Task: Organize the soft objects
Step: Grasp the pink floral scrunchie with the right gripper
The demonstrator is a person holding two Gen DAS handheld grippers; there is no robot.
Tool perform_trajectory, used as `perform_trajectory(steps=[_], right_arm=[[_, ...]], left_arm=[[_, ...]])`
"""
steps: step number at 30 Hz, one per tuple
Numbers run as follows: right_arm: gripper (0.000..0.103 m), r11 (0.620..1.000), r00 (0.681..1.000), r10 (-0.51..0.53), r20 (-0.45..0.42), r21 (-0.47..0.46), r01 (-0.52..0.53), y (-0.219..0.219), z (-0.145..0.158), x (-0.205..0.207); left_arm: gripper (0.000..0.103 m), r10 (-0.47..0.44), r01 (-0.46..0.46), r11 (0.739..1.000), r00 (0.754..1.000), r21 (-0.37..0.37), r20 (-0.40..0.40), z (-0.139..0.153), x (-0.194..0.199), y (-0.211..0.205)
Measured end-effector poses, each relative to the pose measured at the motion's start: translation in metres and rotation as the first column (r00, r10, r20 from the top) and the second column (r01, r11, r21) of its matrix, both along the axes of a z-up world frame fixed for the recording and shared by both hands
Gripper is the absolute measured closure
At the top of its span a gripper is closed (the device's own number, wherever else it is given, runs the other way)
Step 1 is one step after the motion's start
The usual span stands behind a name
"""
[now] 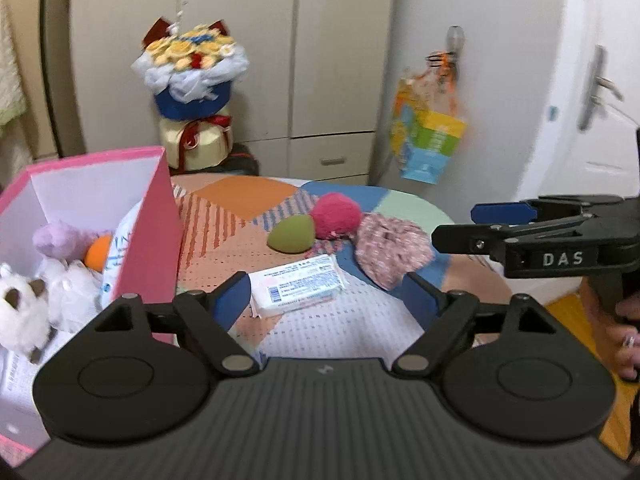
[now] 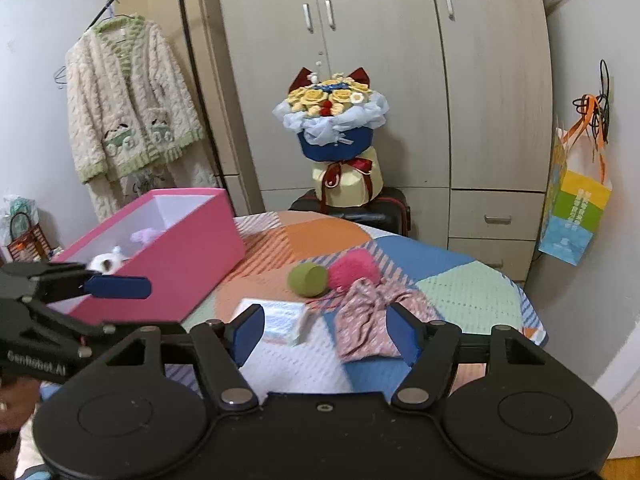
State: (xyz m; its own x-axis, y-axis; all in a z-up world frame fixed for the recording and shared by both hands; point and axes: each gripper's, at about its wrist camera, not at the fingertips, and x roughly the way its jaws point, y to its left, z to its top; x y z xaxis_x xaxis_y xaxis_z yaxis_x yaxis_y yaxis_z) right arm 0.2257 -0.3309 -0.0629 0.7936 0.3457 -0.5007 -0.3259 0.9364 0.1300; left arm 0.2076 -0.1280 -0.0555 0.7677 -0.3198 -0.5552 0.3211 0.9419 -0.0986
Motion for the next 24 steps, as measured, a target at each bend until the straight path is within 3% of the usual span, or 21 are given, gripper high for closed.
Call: perform_trajectory(steps=[4, 6, 9, 11, 14, 17, 21, 24], right_arm=[[0.030, 1.000, 1.000, -0.005, 0.002, -0.017, 0.005, -0.004, -0.021, 0.033], [0.028, 1.000, 1.000, 0.003, -0.005, -0.030, -0.003, -0.004, -0.030, 0.048], [0.015, 0.999, 1.000, 0.005, -0.029, -0.041, -0.007, -0.003, -0.042, 0.069], [0.013, 0.999, 0.999, -0.019, -0.044, -0.034, 0.017, -0.005, -0.051, 0.080], [0.013, 0.999, 0.995, -0.036, -0.091, 0.005, 0.036, -0.013, -0.061, 0.091], [0.013, 0.999, 0.991, -0.023, -0.130, 0.035, 0.028, -0.018, -0.071, 0.096], [0.013, 1.000, 0.986, -0.009, -0.164, 0.023, 0.013, -0.021, -0.082, 0.098], [0.014, 1.000, 0.990, -0.002, -0.140, -0.001, 0.002, -0.022, -0.085, 0.094]], left_arm=[[0.019, 0.067, -0.067, 0.998, 0.998, 0.007, -0.002, -0.020, 0.026, -0.013], [0.012, 0.112, -0.112, 0.994, 0.994, -0.010, -0.005, -0.030, 0.039, -0.015], [0.011, 0.177, -0.177, 0.984, 0.984, -0.009, -0.010, -0.041, 0.057, -0.020], [0.010, 0.200, -0.200, 0.980, 0.980, 0.017, 0.000, -0.047, 0.065, -0.026], [0.010, 0.212, -0.213, 0.975, 0.977, 0.071, 0.011, -0.057, 0.071, -0.032], [0.007, 0.210, -0.209, 0.975, 0.978, 0.075, -0.012, -0.065, 0.073, -0.033], [0.003, 0.197, -0.195, 0.978, 0.980, 0.079, -0.026, -0.073, 0.076, -0.034], [0.001, 0.198, -0.194, 0.977, 0.979, 0.084, -0.042, -0.077, 0.078, -0.036]])
